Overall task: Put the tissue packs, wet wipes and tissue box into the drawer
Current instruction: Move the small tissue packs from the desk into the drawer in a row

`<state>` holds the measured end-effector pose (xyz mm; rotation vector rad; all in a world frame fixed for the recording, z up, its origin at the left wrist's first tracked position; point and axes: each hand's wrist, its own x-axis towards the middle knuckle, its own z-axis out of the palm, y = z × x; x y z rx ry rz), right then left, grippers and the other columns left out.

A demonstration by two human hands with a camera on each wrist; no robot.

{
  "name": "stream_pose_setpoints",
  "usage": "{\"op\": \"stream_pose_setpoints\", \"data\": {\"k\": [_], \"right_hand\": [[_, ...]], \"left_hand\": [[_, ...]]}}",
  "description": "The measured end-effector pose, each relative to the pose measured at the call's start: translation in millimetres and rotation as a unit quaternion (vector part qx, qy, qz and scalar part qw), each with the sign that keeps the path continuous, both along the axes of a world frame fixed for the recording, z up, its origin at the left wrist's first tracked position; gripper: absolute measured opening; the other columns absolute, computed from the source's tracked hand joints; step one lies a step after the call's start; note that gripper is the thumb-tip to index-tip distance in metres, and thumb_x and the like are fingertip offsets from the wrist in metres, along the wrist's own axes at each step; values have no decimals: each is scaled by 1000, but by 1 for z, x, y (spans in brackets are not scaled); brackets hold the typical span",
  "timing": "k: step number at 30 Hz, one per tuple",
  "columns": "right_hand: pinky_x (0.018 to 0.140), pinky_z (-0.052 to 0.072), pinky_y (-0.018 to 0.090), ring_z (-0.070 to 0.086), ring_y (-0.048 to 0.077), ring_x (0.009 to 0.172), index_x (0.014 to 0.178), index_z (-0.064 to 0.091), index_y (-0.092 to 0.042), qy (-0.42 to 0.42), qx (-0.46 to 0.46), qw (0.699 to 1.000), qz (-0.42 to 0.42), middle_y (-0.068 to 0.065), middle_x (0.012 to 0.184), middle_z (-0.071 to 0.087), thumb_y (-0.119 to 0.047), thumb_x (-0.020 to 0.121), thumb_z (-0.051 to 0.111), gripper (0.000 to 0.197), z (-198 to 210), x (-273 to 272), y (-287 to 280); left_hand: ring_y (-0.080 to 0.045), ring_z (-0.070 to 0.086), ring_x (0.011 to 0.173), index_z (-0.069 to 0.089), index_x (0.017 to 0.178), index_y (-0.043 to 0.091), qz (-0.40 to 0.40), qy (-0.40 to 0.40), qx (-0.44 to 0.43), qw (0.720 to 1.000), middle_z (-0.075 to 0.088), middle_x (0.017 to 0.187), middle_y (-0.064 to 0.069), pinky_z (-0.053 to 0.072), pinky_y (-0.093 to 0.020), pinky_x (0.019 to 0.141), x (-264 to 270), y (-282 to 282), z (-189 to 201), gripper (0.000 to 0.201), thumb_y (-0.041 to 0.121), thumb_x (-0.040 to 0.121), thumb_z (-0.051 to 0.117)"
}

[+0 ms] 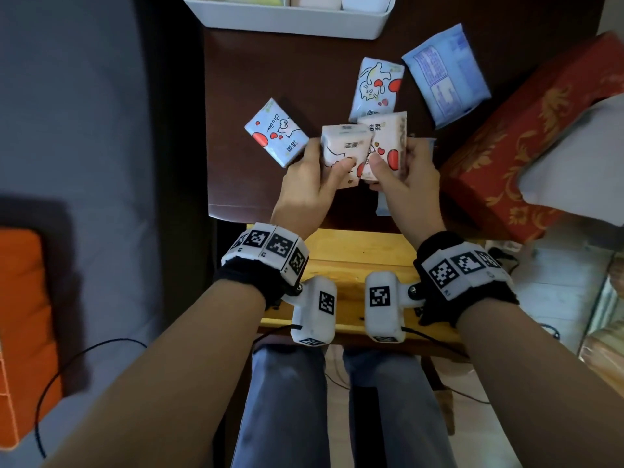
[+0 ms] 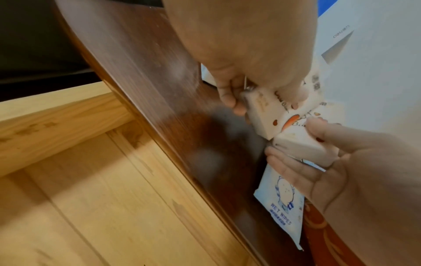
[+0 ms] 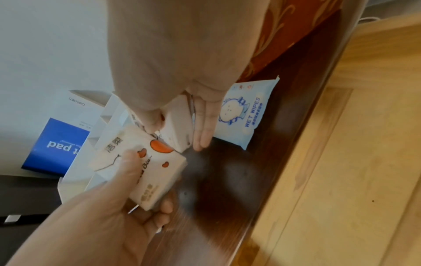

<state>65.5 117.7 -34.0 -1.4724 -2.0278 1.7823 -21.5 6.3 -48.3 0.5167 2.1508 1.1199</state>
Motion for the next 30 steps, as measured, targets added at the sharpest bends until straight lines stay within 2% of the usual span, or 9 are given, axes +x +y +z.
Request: {"op": "stream_pose_setpoints", "data": {"k": [3,6,11,14,17,19,23,26,30], "right_hand": [[81,60,39,66,15,97,112,46,-10,8,-48,999,-15,1,105,63,-17,90,59,26,2,3,-4],[81,59,38,65,18,101,110,46,-12,12,-82,996,-16,6,110,63,-14,91,56,21,4,9,-6],[82,58,42,63,28,104,108,46,-14,-10,-121,992,30,17,115,61,-13,91,54,19,6,21,-10],[87,56,46,61,31,107,106,47,-10,-24,-145,988,48,20,119,59,-12,89,55,18,7,33,-14],[82,56,40,62,28,106,114,47,-5,-45,-163,983,69,18,118,60,-9,90,54,25,7,46,-22],[78,55,37,61,28,106,116,47,-6,-53,-164,981,84,14,117,61,-10,89,55,28,7,54,-31],[82,55,41,61,22,104,116,44,-13,-67,-168,978,103,5,114,59,-15,91,54,27,1,72,-61],[83,55,41,58,19,100,107,42,-17,-88,-177,973,120,1,105,54,-24,94,50,17,-7,85,-93],[69,43,23,51,11,83,104,42,-13,-104,-166,973,120,-4,92,52,-23,96,47,14,-28,99,-123]], "left_hand": [[-7,67,82,44,120,3,25,-20,6,999,66,86,5,57,-33,78,5,-5,0,35,25,94,52],[9,61,65,37,128,3,38,-53,-3,998,60,76,15,52,-15,64,10,-7,2,37,20,97,46],[-1,58,65,41,126,8,56,-69,-16,996,57,74,16,48,-30,69,26,-16,5,30,22,100,38],[-2,53,54,44,113,9,56,-80,-36,995,54,67,13,46,-32,61,41,-26,7,21,24,100,37],[-17,55,62,45,104,14,61,-113,-50,990,57,75,5,50,-35,57,54,-39,11,18,29,98,37],[-25,60,76,48,106,10,68,-134,-56,987,61,85,-3,53,-38,65,61,-49,14,25,31,96,37],[-27,62,93,50,108,5,71,-163,-101,979,64,99,-11,50,-43,87,78,-80,11,24,26,99,39],[-24,62,97,50,109,9,65,-181,-140,971,65,104,-10,49,-44,92,91,-111,-1,26,31,98,40],[-25,58,105,50,118,6,22,-139,-179,974,61,117,-12,47,-38,94,99,-141,-23,31,28,96,44]]}}
